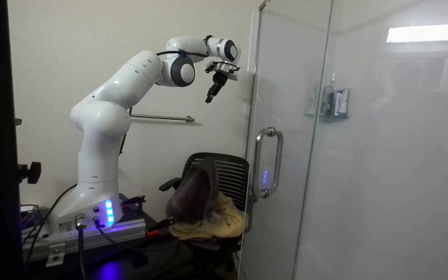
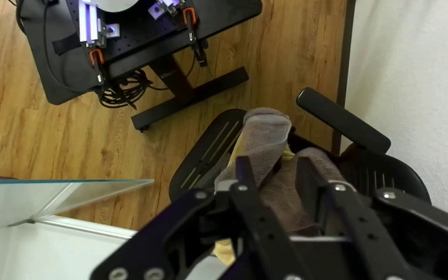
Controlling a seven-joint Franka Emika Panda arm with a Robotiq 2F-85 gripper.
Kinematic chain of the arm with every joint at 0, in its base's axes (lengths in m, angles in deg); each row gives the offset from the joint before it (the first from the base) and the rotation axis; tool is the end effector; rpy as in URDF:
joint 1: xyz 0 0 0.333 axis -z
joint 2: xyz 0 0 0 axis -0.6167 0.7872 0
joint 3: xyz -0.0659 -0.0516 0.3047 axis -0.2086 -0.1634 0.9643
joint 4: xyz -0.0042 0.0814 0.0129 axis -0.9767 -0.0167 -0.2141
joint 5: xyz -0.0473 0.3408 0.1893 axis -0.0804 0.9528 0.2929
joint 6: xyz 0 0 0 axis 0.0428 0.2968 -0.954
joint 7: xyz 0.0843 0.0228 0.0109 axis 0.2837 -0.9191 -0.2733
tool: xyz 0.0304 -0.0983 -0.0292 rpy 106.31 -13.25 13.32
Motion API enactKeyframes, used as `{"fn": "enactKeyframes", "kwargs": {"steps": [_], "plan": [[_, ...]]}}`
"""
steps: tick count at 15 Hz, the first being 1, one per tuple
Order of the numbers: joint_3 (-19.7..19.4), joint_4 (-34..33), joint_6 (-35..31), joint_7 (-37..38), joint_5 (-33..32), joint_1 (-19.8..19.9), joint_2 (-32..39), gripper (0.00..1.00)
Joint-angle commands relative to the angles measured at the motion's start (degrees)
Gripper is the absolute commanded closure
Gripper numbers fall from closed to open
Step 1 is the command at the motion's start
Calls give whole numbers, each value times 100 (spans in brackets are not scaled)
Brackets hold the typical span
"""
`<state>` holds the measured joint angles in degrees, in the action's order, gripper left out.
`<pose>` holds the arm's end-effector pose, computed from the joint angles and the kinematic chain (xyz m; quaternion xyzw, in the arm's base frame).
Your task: Remove the towel from the backrest of the chair and put it on the sink
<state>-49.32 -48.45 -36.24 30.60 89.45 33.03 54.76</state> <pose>0.6328 0.1032 0.5871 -0.9532 0.1980 0.2286 0.0007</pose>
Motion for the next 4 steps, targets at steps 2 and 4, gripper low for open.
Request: {"fn": "enactKeyframes", "kwargs": {"steps": [2,4], "plan": [[0,2,-1,-6,2,-2,-3,64],[1,0,-1,-6,2,-2,-15,64]]}}
